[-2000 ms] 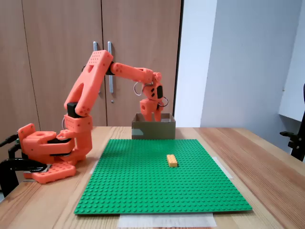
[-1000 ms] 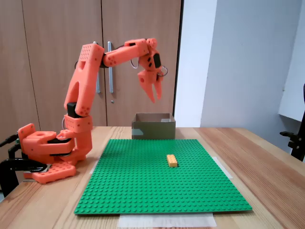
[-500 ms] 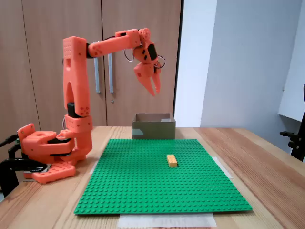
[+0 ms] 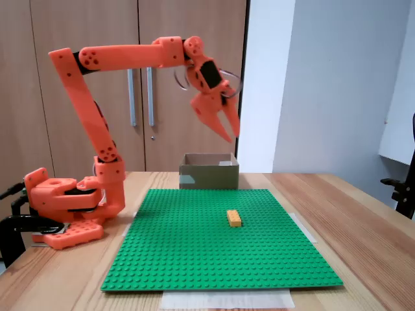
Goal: Pick the red lego block and put it in the box.
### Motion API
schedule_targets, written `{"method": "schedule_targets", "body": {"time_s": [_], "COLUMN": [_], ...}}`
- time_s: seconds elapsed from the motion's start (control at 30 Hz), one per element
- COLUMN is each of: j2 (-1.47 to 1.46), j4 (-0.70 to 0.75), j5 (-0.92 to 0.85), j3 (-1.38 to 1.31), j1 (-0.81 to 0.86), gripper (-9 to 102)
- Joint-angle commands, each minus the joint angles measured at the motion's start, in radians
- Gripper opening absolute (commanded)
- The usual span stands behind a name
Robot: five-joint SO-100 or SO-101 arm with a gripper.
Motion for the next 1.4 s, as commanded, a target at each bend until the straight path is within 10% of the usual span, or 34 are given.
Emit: {"method": "schedule_targets", "body": {"time_s": [0.0, 1.37], "j2": [0.064, 0.531], "j4": [-0.029, -0.337], "j5": [-0.018, 0.080], "j3": [0.009, 0.620], "j1": [0.087, 0.383], "gripper": [8, -1]}}
